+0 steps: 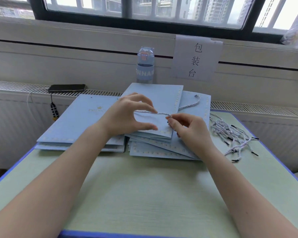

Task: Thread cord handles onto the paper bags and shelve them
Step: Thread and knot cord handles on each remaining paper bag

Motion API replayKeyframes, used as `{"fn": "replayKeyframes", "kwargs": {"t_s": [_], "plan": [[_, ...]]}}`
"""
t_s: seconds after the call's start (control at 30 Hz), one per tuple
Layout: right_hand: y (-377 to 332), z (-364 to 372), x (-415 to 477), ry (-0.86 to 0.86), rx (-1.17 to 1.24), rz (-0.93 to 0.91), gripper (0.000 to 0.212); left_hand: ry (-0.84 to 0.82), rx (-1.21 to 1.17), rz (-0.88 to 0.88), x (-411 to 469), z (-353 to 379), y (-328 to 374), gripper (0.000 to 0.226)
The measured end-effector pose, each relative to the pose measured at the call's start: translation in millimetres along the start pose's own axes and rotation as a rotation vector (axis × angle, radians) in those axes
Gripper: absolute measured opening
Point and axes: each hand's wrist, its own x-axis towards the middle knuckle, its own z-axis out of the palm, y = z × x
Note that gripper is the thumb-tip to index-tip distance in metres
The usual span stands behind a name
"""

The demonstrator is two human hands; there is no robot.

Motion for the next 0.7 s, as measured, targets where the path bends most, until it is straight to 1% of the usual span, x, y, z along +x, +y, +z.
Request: {"fn": "replayKeyframes", "kwargs": {"t_s": [0.03,0.13,0.17,0.2,0.3,0.37,0.43,0.5,0.57,0.6,0.67,0.7], "plan": [[-1,-1,0,0.020,0.022,0.001,0.006,-0.061,0.004,-0.030,0,-4,0,0.052],[-3,-5,3,0.053,0.095,0.016,0.006,-0.349,0.110,-0.207,-3,-5,-5,0.060],[-4,-7,3,0.056,0.108,0.021,0.006,-0.410,0.111,-0.253,-5,-4,-7,0.061],[-3,-8,4,0.057,0.116,0.025,0.006,-0.435,0.084,-0.285,-6,-3,-8,0.062],[0,-9,4,0.066,0.071,0.013,0.005,-0.448,0.030,-0.343,-5,-2,-7,0.061],[1,-9,5,0.070,0.042,-0.006,0.006,-0.471,0.079,-0.341,-4,0,-2,0.058],[1,-8,5,0.060,0.031,-0.035,0.013,-0.488,0.181,-0.282,-2,6,6,0.057],[2,-9,5,0.044,-0.065,-0.073,0.021,-0.512,0.308,-0.196,1,14,17,0.058],[4,-12,6,-0.019,-0.207,-0.064,0.020,-0.494,0.408,-0.111,4,24,26,0.057],[5,-15,7,-0.081,-0.249,-0.036,0.017,-0.472,0.408,-0.086,5,26,28,0.055],[6,-20,7,-0.202,-0.278,0.017,0.011,-0.454,0.310,-0.104,5,26,27,0.050],[6,-21,7,-0.232,-0.284,0.028,0.011,-0.457,0.230,-0.136,3,24,24,0.046]]}}
